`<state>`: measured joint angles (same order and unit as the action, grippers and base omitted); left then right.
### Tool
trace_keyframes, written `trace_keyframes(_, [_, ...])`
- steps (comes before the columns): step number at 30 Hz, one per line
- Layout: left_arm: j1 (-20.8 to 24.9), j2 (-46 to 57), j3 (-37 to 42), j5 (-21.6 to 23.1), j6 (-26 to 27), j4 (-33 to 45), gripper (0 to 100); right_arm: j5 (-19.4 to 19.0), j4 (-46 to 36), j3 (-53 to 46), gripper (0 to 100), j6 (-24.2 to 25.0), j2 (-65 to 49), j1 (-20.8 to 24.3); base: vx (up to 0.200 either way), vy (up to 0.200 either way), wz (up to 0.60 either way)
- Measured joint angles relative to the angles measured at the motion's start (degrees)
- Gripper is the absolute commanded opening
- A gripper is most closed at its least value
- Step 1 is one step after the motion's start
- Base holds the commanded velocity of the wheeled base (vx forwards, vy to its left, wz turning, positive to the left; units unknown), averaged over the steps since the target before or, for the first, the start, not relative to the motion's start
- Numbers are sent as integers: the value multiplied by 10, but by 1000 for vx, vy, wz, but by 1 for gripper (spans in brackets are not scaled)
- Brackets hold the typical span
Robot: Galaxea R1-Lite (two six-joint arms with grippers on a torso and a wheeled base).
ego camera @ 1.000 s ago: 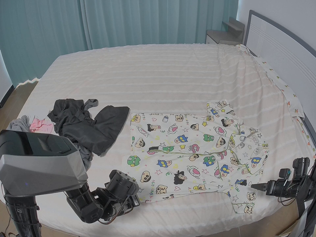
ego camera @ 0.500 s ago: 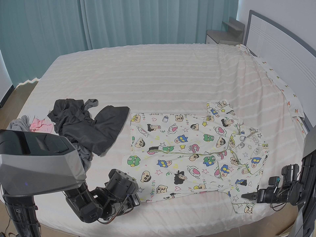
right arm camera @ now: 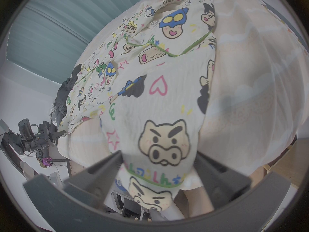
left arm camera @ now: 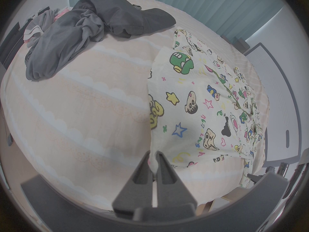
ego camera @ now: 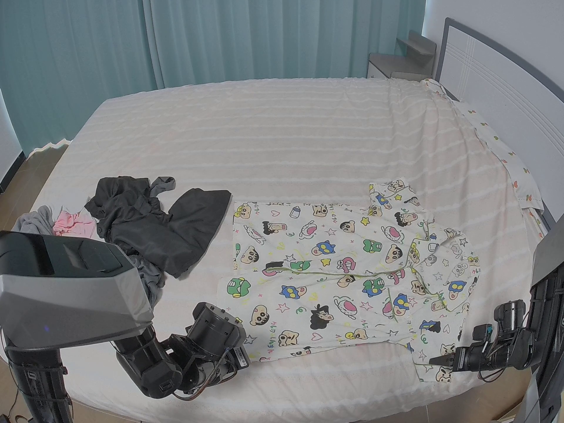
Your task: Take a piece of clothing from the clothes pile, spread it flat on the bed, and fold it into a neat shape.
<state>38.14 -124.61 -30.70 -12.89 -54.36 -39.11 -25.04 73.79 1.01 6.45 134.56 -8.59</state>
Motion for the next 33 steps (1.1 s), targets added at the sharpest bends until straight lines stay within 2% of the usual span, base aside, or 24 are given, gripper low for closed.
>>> trace_keyframes(8, [0,-1,2,0,-1,1,0,-4,-35,0,0,5,-21,6,0,0,0])
trace_keyframes(15, [2,0,8,-1,-3,2,0,-33,-97,0,0,2,-61,-23,0,0,0])
trace_keyframes(24, [6,4,34,0,-23,2,0,-35,-148,0,0,-60,-83,-52,0,0,0])
trace_keyframes(33, [19,4,61,8,-46,2,0,-34,-186,0,0,-90,-90,-68,0,0,0])
